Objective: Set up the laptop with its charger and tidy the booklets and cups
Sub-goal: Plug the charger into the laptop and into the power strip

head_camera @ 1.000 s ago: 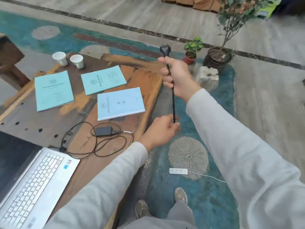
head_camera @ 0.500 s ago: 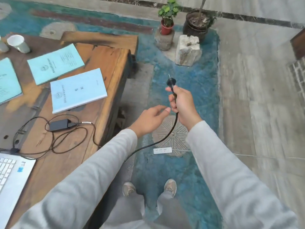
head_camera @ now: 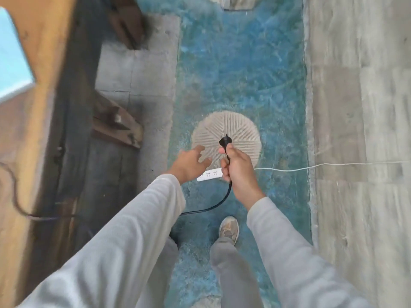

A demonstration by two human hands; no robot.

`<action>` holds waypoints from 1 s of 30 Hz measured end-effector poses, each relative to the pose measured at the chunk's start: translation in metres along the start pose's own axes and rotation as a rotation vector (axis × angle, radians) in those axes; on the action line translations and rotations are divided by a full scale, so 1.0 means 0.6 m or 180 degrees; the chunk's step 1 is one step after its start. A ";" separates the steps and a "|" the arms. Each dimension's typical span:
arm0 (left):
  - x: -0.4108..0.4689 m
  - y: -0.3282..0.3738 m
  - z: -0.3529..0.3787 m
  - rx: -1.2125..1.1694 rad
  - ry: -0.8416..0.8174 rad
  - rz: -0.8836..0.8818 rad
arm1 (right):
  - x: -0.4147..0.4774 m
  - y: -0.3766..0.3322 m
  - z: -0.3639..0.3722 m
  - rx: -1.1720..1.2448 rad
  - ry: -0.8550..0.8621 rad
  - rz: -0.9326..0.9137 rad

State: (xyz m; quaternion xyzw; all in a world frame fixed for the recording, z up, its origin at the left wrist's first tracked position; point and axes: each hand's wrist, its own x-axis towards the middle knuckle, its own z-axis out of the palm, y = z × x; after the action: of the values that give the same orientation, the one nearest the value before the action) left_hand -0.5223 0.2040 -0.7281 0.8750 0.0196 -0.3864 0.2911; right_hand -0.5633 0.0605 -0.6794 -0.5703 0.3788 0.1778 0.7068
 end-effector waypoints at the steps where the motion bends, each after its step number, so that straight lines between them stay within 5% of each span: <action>1: 0.035 -0.025 0.029 0.0080 -0.0053 -0.0027 | 0.029 0.030 -0.003 0.0061 0.0024 0.0055; 18: 0.413 -0.345 0.416 0.1820 -0.0746 -0.0170 | 0.317 0.372 -0.062 0.0306 0.0225 0.0550; 30: 0.525 -0.410 0.487 0.1826 0.0029 -0.0055 | 0.365 0.446 -0.057 -0.0029 -0.0074 0.0632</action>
State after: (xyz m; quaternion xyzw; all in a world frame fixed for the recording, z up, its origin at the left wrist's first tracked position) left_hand -0.5599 0.1944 -1.2216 0.9231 -0.0817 -0.3747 0.0283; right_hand -0.6150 0.0650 -1.0229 -0.5310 0.4244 0.2554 0.6875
